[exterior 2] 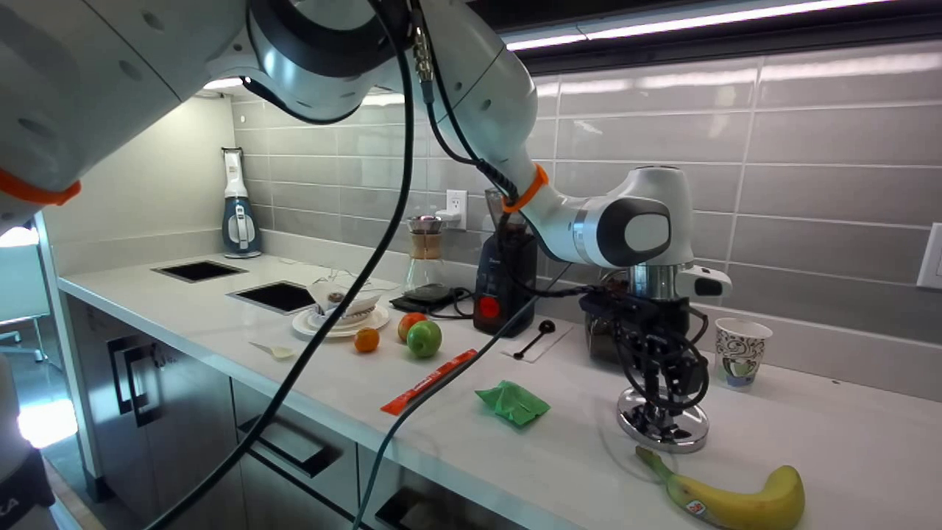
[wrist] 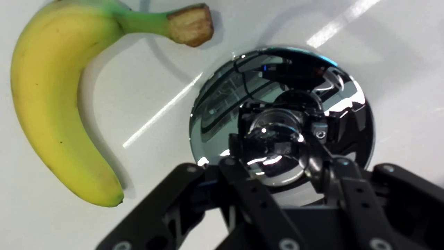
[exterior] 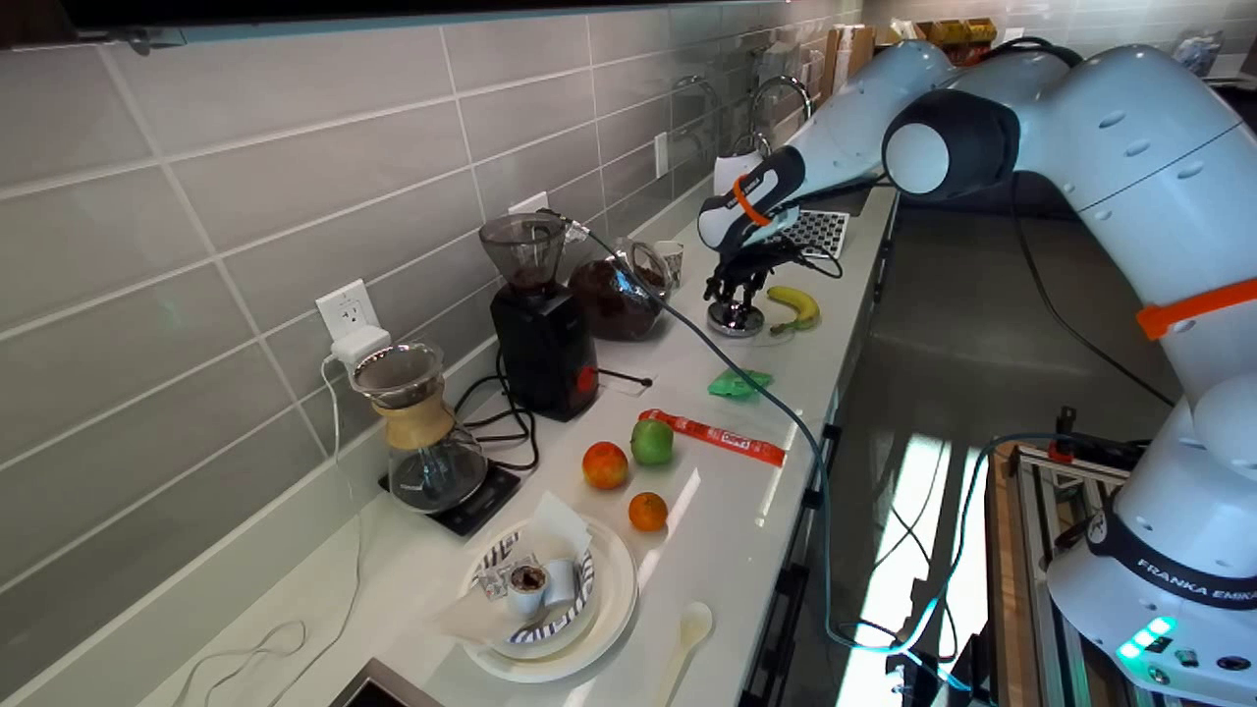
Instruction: Remove the silver lid from the glass container.
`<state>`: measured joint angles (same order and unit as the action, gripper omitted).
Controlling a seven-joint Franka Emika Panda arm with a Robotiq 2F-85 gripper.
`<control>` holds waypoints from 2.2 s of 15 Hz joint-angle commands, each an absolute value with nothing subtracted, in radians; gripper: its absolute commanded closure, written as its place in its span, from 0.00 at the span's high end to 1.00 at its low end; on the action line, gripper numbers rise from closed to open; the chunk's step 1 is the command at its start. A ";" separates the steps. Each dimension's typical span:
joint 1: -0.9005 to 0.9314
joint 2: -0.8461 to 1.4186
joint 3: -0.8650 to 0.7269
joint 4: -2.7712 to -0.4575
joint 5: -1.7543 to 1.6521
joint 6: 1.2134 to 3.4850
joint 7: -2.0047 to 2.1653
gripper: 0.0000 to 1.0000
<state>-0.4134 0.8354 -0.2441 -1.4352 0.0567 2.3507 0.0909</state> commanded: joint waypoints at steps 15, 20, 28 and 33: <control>-0.393 0.676 -0.292 -1.480 0.034 2.372 0.117 1.00; -0.364 0.590 -0.343 -1.512 -0.003 2.339 0.138 1.00; -0.327 0.441 -0.364 -1.622 -0.098 2.219 0.191 1.00; -0.291 0.345 -0.387 -1.735 -0.208 2.211 0.258 1.00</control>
